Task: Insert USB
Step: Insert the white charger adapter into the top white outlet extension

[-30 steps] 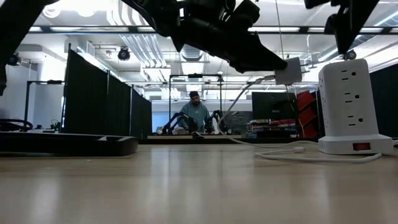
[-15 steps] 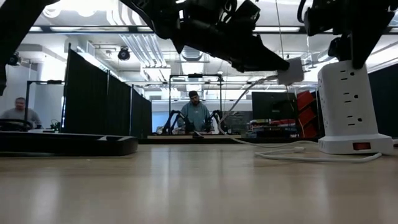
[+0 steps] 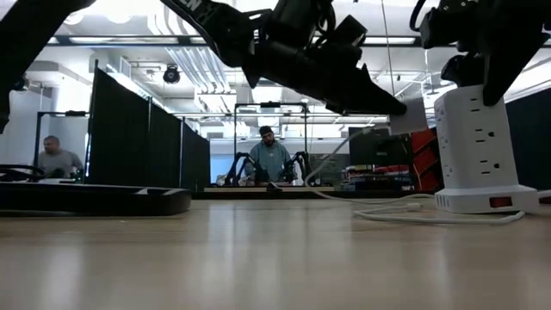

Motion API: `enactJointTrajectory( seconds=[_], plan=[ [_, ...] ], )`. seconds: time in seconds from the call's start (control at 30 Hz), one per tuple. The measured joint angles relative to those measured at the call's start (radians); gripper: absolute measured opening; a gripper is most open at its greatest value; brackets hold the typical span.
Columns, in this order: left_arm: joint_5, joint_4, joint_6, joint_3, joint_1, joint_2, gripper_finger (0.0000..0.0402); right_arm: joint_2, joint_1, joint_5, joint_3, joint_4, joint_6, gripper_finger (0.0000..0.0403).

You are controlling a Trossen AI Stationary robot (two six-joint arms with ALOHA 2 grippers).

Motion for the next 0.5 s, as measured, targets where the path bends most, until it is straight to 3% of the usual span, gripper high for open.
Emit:
enactJointTrajectory(
  seconds=[0.5],
  plan=[
    [-0.065, 0.009, -0.047, 0.000, -0.001, 0.000, 0.0114, 0.001, 0.000, 0.009, -0.010, 0.032, 0.019, 0.0293]
  ],
)
